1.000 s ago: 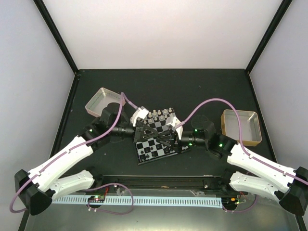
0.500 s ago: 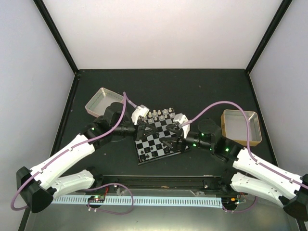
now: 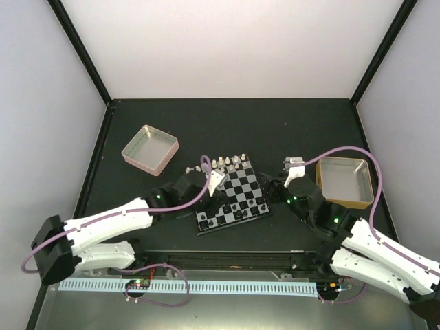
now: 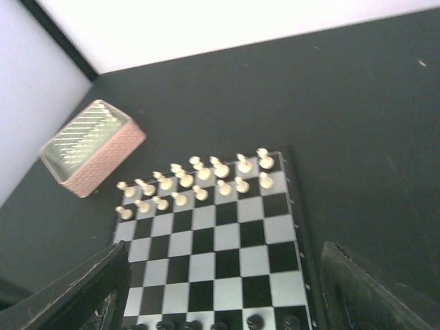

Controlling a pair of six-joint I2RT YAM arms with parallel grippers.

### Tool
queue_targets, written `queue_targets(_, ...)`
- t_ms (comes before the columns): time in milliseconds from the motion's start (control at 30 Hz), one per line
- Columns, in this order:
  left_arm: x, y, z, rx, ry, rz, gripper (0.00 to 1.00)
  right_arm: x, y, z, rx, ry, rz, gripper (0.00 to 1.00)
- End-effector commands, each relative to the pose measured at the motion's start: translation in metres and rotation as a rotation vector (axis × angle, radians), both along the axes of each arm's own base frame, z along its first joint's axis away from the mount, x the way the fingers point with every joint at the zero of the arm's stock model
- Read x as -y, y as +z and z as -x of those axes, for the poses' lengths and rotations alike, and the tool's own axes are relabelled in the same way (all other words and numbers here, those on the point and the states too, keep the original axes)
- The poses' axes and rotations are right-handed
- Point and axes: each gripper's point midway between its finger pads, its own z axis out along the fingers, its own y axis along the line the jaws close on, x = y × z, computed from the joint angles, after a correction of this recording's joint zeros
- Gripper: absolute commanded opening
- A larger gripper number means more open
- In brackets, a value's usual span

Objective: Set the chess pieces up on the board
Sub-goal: Place the chess piece on the chessboard.

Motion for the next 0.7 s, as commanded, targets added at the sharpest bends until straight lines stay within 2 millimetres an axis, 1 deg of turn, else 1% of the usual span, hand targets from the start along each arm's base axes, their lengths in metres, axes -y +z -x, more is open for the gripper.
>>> queue_targets(0, 0.010, -0.022, -0.011, 0.088, 0.065, -0.053, 0.02, 0.029, -0.011, -0.010, -0.065, -0.202, -0.003, 0.76)
queue_targets(100, 0.015, -0.041, -0.007, 0.102, 0.065, -0.087, 0.01, 0.028, -0.018, -0.010, -0.089, -0.206, 0.003, 0.76)
queue_targets(167, 0.017, -0.049, -0.004, 0.118, 0.063, -0.108, 0.01, 0.027, -0.020, -0.010, -0.097, -0.205, 0.004, 0.76)
queue_targets(333, 0.022, -0.066, 0.003, 0.139, 0.036, -0.133, 0.01, 0.026, -0.021, -0.012, -0.100, -0.204, 0.007, 0.76)
queue_targets(400, 0.024, -0.079, 0.005, 0.140, 0.028, -0.168, 0.02, 0.026, -0.022, -0.012, -0.103, -0.204, 0.009, 0.76)
queue_targets(533, 0.027, -0.091, 0.009, 0.152, 0.011, -0.207, 0.02, 0.026, -0.023, -0.013, -0.106, -0.202, 0.015, 0.77)
queue_targets(667, 0.028, -0.099, 0.011, 0.167, 0.007, -0.236, 0.02, 0.026, -0.024, -0.013, -0.109, -0.201, 0.019, 0.77)
